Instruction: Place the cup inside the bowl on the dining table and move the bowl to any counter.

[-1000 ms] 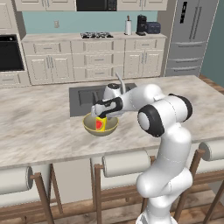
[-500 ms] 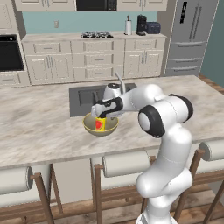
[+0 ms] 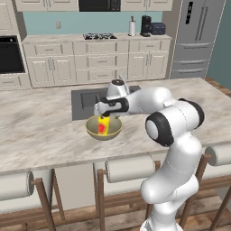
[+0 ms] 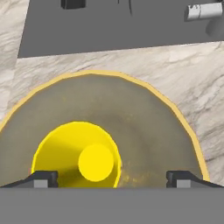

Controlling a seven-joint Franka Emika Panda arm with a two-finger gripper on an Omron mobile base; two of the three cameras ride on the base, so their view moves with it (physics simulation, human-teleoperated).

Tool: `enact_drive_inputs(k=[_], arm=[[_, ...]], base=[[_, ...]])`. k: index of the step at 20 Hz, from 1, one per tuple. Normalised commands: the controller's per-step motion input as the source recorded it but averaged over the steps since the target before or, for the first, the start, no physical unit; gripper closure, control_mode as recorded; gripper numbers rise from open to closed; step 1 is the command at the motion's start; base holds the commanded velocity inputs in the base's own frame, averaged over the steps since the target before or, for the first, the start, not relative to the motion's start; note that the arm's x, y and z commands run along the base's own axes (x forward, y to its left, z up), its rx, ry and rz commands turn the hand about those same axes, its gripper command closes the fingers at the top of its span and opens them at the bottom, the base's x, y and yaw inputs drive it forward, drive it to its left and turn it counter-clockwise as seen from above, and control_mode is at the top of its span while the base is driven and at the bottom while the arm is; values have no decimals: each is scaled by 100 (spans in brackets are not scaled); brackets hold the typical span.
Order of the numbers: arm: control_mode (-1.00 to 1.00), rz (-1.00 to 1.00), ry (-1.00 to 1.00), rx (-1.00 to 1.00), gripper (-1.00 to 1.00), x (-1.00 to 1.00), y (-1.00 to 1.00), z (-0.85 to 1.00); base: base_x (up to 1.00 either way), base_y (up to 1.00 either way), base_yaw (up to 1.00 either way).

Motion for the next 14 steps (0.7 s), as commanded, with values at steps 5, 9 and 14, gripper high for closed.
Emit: enact_drive_inputs(k=[5,9,14], arm=[[-100,-4,0,0,-100,-1,-7,43],[-100,-8,0,0,-100,-15,-37,9],[-100,-8,0,0,-100,-22,-41,1]], base=[[0,0,0],[0,0,0],[0,0,0]])
